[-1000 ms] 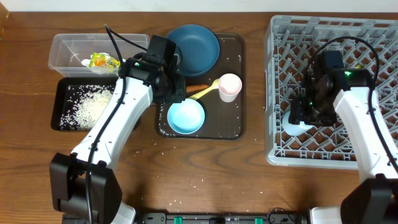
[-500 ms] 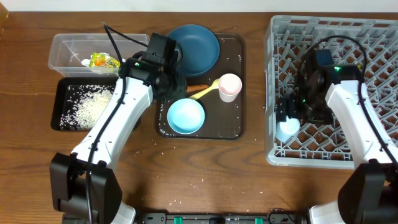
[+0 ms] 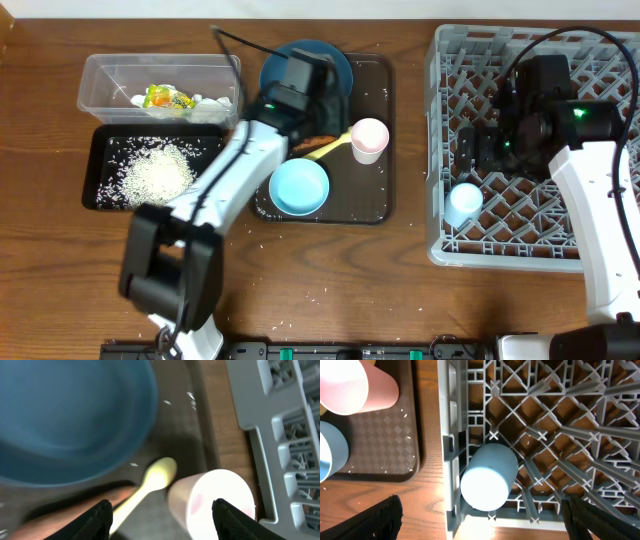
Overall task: Sort waste into correct bins and load items into the dishwasher rack
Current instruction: 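Grasp the pink cup with the left gripper and lift it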
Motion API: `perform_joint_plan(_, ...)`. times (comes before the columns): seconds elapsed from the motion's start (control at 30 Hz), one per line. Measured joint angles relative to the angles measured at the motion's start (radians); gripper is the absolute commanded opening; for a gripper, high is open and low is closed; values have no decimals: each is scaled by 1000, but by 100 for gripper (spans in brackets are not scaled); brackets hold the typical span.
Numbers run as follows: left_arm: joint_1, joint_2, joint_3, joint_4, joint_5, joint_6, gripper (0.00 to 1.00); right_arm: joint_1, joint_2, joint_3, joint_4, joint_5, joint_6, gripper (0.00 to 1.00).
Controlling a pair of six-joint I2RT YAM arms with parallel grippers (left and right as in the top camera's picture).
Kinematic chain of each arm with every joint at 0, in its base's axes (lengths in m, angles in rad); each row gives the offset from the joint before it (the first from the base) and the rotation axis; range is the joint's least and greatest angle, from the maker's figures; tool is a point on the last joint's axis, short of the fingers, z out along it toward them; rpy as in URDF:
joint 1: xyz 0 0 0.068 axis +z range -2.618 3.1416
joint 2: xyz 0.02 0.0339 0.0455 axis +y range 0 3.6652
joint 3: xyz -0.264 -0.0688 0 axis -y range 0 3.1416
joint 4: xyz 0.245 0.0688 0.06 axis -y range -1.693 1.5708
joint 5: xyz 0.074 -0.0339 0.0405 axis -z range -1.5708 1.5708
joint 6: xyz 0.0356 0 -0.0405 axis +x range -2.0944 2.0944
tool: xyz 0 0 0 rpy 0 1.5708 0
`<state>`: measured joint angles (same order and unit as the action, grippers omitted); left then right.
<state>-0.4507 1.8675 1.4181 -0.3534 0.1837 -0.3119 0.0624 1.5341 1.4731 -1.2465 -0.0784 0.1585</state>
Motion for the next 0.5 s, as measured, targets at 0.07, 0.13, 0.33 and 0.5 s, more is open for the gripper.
perform_joint_plan(0.07,-25,27,0,18,1,-3,67,0,0,0,-5,0,2,99)
perform_joint_plan(0.13,-45,53,0,23,1,-3,67,0,0,0,-11,0,2,99)
perform_joint_plan(0.33,-60,133,0,22,-1,-13,40,0,0,0,-13,0,3,99)
perform_joint_plan(0.5,-60,156,0,22,0,-15,9,0,0,0,-13,0,2,99)
